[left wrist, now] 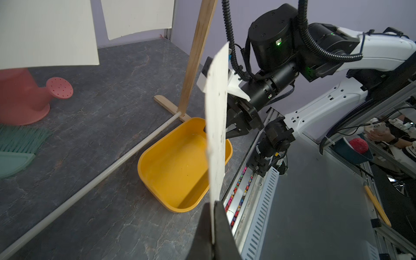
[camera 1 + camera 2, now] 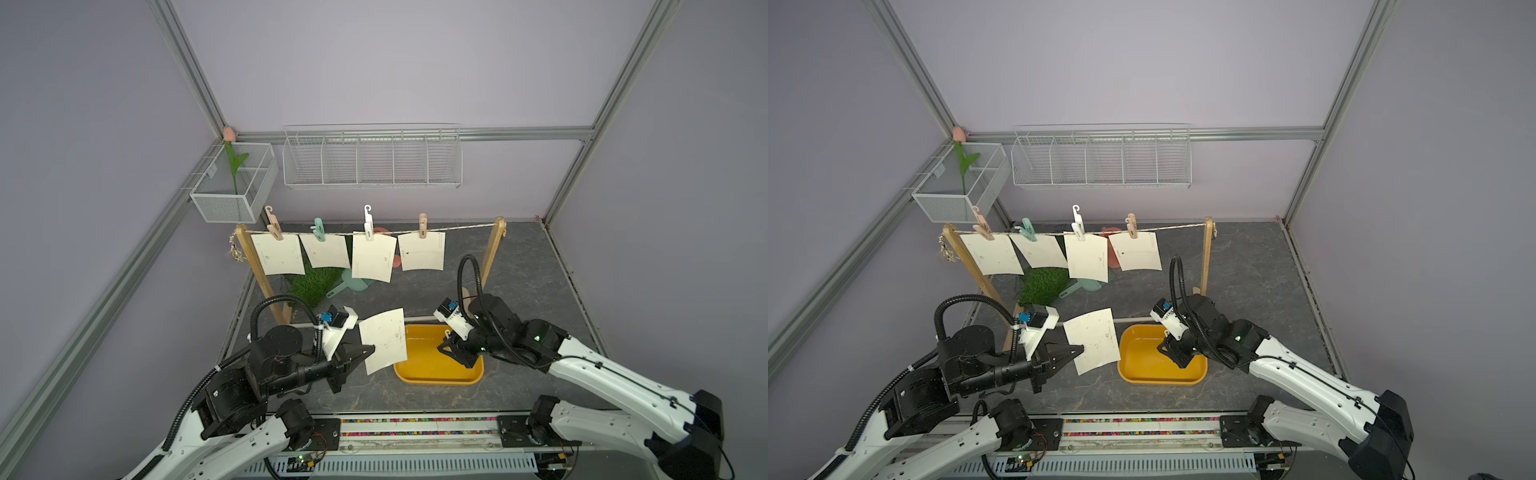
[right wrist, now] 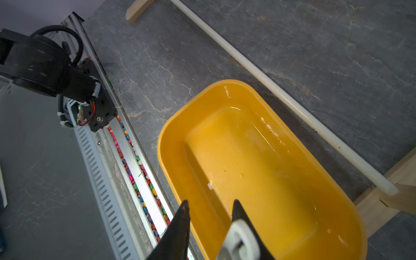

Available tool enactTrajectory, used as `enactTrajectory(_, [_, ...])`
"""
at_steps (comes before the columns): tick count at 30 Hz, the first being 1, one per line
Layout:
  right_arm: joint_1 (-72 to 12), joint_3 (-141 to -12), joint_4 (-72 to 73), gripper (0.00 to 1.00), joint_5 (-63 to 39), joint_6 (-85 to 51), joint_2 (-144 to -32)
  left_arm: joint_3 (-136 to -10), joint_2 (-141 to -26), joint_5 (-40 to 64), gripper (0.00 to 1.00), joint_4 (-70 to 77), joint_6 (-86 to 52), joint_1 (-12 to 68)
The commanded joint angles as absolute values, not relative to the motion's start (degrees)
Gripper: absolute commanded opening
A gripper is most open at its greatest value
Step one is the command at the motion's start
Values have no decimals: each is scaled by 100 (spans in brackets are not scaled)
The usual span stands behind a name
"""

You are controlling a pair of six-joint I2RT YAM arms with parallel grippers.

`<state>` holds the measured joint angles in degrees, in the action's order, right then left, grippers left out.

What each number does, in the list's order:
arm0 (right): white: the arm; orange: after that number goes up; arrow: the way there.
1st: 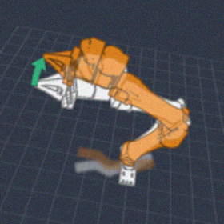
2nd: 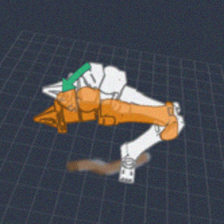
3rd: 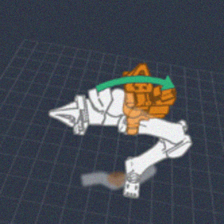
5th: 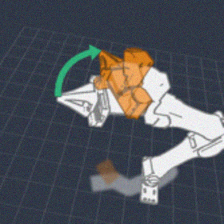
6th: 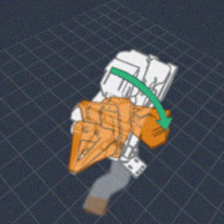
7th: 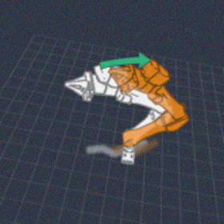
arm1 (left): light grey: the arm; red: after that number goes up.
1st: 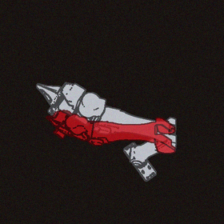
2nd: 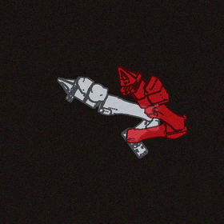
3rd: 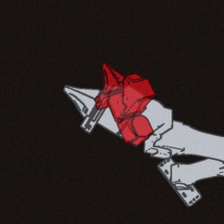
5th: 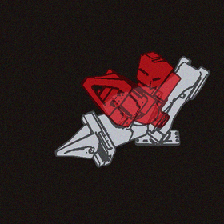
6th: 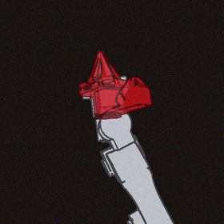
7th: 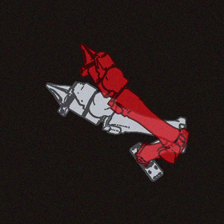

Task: Remove the postcards from the strings
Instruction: Place the clamp in the storage box.

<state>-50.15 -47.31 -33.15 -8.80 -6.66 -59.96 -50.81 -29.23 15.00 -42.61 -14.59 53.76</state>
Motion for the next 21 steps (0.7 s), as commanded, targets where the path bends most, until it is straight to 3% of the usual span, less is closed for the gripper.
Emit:
enactTrajectory(1, [-5051, -4444, -2819, 33, -549, -950, -6203, -4942, -3011, 1625, 0, -4273, -1616, 5405])
enactTrajectory(9, [-5194, -4246, -2122, 35, -379, -1049, -7282, -4866, -3197, 1756, 0, -4022, -1642, 5405])
enactTrajectory(12, [-5195, -4262, -1981, 40, -265, -1101, -7646, -4860, -3251, 1784, 0, -3960, -1641, 5405])
enactTrajectory(15, [-5195, -4284, -1916, 55, -182, -1173, -7852, -4866, -3300, 1823, 0, -3920, -1649, 5405])
enactTrajectory(21, [-5194, -4150, -2022, 70, 95, -1468, -7444, -4940, -3439, 1911, 0, -3952, -1488, 5405])
